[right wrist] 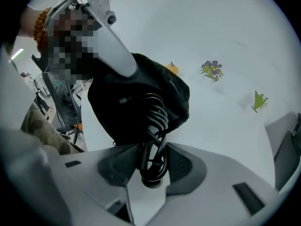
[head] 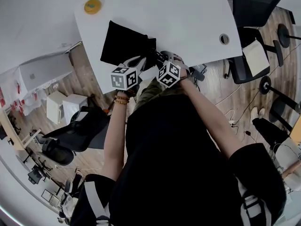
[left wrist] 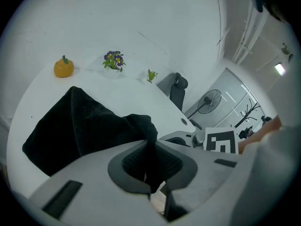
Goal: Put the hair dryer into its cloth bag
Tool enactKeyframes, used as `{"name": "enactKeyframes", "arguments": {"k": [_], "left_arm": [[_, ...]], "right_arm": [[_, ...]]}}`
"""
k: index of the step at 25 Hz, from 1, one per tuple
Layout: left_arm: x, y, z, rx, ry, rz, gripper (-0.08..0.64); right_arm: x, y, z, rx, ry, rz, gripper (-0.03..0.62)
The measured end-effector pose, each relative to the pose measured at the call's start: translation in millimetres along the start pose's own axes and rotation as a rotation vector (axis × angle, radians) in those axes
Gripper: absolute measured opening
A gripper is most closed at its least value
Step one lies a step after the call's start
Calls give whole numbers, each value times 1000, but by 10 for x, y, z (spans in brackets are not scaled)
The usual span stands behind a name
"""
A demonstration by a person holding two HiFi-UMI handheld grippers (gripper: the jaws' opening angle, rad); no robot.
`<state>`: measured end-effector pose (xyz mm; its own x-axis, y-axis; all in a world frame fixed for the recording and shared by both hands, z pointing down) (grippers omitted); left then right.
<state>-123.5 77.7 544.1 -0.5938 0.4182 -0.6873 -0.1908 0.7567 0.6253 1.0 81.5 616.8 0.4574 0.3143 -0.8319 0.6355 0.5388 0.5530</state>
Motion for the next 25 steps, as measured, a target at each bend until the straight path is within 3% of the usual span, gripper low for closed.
{"name": "enactKeyframes", "arguments": {"k": [2, 15, 20, 23, 25], "left_arm": [[-15, 1, 29, -12, 7, -9, 40], [-47, -77, 190, -40, 64, 2, 38], [46, -71, 127, 24, 59, 42, 38], [66, -57, 136, 64, 57, 65, 38], [92, -37, 119, 65, 50, 64, 38]], "right_arm": [[4, 16, 13, -17, -18, 13, 168], [164, -398, -162, 21, -40, 171, 146], [-83, -484, -202, 0, -65, 172, 146], [-203, -341, -118, -44, -72, 131, 161], [-192, -278, -105, -24, -82, 123, 181]]}}
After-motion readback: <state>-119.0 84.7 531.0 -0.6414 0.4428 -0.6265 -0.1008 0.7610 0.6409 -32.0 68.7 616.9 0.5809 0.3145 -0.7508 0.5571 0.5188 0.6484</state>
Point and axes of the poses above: the fingertips, and each gripper's own axes: x backward along the fingers, z to its right, y out of its underside, the point moved 7 cm from there along x, backward along the fingers, and after that the axes turned 12 degrees about -x, right-handed, at the moved point
